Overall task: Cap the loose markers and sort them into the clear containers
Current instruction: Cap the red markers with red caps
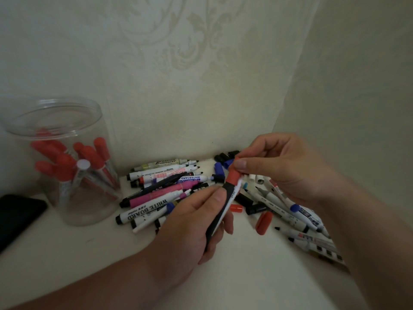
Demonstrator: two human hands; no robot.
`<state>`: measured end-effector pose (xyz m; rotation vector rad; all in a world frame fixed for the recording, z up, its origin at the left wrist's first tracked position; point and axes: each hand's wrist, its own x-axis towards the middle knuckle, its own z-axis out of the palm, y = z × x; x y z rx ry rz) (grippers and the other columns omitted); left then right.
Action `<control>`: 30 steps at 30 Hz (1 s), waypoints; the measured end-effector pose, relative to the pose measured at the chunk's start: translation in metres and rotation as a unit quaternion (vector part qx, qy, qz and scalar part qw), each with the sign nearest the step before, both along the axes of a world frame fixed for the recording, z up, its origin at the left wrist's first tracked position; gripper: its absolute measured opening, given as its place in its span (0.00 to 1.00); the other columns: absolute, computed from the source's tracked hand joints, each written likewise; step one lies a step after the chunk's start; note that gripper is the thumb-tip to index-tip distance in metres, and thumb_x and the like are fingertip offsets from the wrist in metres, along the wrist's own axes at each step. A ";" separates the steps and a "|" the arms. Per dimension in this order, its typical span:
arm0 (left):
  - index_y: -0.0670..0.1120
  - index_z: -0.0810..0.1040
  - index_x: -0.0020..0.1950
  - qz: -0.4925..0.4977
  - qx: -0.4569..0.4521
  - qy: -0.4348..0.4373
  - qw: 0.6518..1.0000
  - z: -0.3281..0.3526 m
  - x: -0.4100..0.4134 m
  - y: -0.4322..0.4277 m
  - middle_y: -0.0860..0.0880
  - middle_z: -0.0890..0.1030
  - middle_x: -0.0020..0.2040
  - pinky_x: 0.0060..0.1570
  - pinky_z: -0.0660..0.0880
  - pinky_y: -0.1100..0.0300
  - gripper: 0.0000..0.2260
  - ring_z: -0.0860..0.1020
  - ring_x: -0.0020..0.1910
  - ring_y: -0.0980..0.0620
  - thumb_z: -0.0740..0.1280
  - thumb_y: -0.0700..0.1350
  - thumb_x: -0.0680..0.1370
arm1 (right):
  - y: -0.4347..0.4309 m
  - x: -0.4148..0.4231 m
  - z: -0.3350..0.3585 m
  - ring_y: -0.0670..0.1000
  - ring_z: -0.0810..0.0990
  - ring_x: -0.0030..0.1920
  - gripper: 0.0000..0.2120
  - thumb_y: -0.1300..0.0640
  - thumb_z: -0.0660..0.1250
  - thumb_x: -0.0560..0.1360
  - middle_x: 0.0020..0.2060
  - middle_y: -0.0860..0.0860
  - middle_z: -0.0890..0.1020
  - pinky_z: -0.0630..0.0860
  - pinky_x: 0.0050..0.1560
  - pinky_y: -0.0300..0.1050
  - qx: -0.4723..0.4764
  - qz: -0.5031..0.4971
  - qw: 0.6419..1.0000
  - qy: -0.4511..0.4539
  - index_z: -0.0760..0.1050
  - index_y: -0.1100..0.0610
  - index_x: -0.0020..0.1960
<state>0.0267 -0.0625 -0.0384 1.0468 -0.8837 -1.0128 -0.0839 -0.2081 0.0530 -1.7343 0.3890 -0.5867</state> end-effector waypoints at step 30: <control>0.41 0.73 0.37 0.082 -0.018 0.042 0.996 0.006 -0.001 0.009 0.42 0.67 0.25 0.21 0.57 0.66 0.18 0.60 0.18 0.51 0.72 0.55 0.75 | 0.028 0.003 -0.027 0.52 0.79 0.29 0.08 0.58 0.75 0.65 0.32 0.57 0.84 0.77 0.34 0.43 0.024 -0.047 0.995 -0.080 0.83 0.62 0.40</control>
